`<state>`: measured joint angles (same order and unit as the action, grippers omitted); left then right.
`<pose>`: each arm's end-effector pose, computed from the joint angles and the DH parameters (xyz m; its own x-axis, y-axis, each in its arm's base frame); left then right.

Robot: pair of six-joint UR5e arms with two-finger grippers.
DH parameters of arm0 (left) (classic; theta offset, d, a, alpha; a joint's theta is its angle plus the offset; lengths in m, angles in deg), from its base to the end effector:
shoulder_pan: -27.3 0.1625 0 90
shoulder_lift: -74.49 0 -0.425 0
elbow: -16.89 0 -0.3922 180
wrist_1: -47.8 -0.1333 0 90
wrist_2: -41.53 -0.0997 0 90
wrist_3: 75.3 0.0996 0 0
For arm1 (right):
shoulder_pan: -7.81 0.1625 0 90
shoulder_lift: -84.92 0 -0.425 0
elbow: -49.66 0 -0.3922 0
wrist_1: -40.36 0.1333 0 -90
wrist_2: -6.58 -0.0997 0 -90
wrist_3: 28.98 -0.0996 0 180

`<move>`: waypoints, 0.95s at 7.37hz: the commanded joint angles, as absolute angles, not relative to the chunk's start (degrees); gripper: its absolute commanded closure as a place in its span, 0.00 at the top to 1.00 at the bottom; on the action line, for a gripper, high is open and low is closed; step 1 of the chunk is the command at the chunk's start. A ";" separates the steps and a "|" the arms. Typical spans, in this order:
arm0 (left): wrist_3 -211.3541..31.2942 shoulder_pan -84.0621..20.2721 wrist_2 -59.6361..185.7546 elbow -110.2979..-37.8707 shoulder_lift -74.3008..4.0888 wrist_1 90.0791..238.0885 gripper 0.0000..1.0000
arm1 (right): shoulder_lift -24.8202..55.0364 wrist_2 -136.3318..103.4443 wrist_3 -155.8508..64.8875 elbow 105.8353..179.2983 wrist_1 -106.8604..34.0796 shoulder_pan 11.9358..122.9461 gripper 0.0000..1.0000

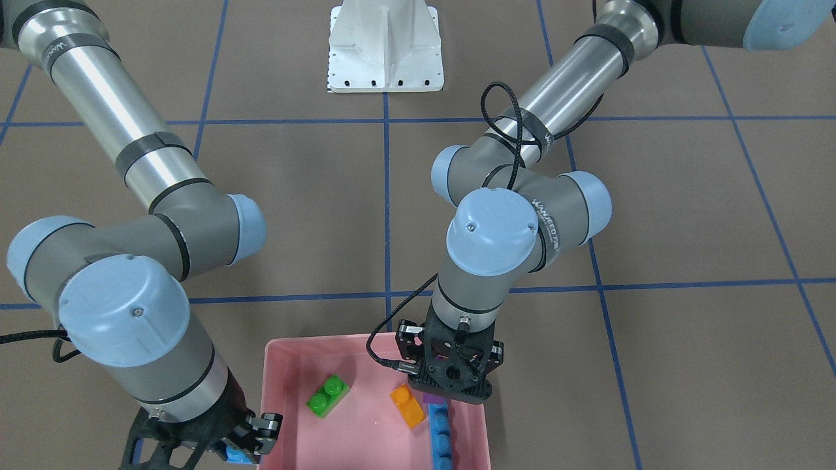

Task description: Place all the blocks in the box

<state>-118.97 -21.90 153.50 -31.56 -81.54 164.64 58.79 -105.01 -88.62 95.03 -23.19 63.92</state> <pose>0.5021 -0.7287 0.1525 0.6517 0.2716 -0.7082 0.0576 0.9133 0.4032 -0.4148 -0.7908 0.2138 0.6520 0.1278 0.7474 -0.3425 0.9291 0.1399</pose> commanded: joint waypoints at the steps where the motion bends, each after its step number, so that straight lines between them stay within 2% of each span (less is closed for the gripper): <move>1: -118.46 -25.58 161.77 -34.07 -81.00 163.74 1.00 | 59.95 -102.33 -92.61 94.31 -21.79 60.12 0.71; 2: -118.28 -28.65 167.42 -38.53 -77.42 160.95 1.00 | 60.04 -102.49 -92.87 94.48 -21.78 59.58 1.00; 4: -108.33 -33.05 171.49 -48.90 -68.73 153.94 1.00 | 58.65 -106.95 -93.32 97.27 -22.22 59.84 1.00; 5: -102.95 -36.47 173.00 -54.77 -63.73 148.67 1.00 | 54.02 -111.24 -93.32 104.95 -25.35 60.54 1.00; 6: -95.15 -38.51 173.62 -61.62 -56.54 144.18 1.00 | 46.67 -112.41 -92.36 116.34 -31.56 61.41 1.00; 7: -87.24 -41.84 173.80 -65.43 -50.73 141.96 1.00 | 40.68 -113.64 -90.96 124.90 -35.80 62.90 1.00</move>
<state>-96.38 -38.25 173.17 -59.60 -58.01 145.77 48.02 -111.76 -92.30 113.97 -30.32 61.43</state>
